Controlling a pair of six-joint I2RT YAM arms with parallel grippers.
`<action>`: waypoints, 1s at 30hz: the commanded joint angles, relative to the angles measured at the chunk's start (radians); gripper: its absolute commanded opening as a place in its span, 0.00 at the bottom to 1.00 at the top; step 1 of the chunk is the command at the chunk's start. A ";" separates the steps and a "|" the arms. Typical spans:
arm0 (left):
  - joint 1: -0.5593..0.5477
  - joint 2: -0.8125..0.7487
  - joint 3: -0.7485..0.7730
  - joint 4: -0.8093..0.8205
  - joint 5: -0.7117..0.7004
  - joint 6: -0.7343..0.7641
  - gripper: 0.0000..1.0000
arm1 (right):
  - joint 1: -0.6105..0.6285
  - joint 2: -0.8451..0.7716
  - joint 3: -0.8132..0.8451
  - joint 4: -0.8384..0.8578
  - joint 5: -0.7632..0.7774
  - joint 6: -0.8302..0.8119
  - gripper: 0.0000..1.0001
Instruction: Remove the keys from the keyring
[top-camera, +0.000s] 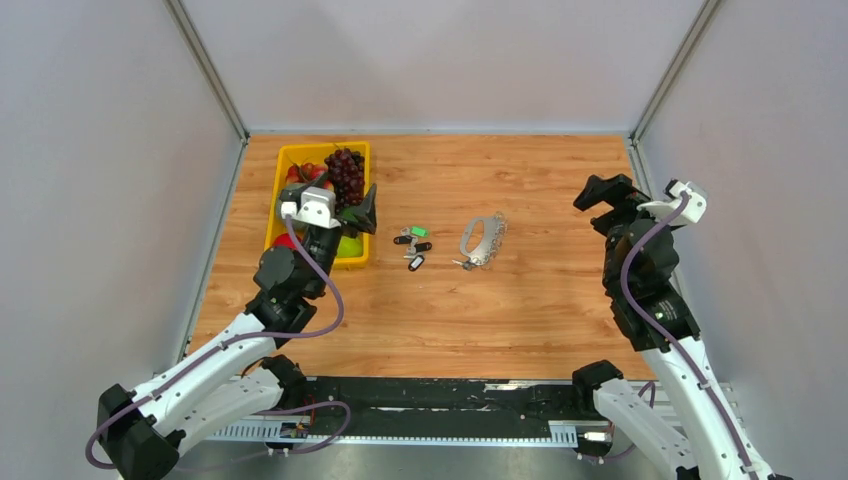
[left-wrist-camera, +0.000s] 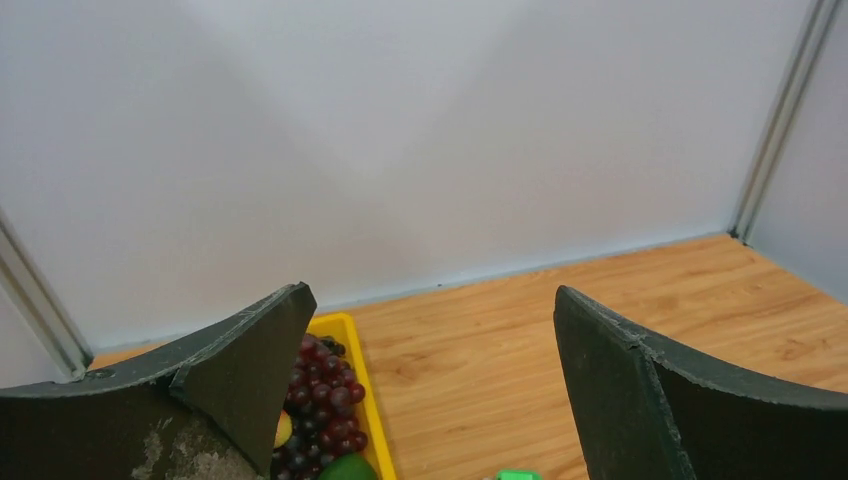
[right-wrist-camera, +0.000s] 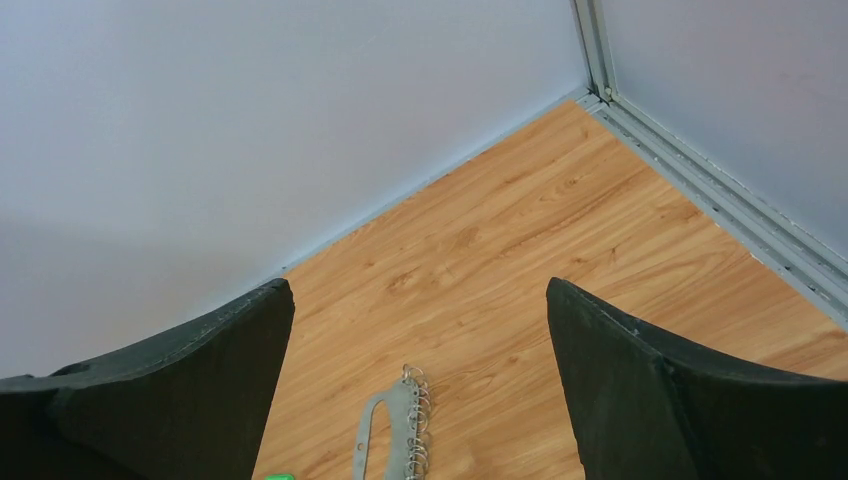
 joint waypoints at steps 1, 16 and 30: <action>-0.004 -0.010 0.009 -0.004 0.130 0.027 1.00 | 0.001 0.029 0.015 0.003 -0.008 0.027 1.00; -0.007 0.033 0.052 -0.090 0.001 0.095 1.00 | 0.000 0.243 -0.045 0.030 -0.295 0.024 0.90; -0.007 0.109 0.132 -0.226 -0.076 0.067 1.00 | 0.030 0.687 -0.007 0.041 -0.439 0.179 0.67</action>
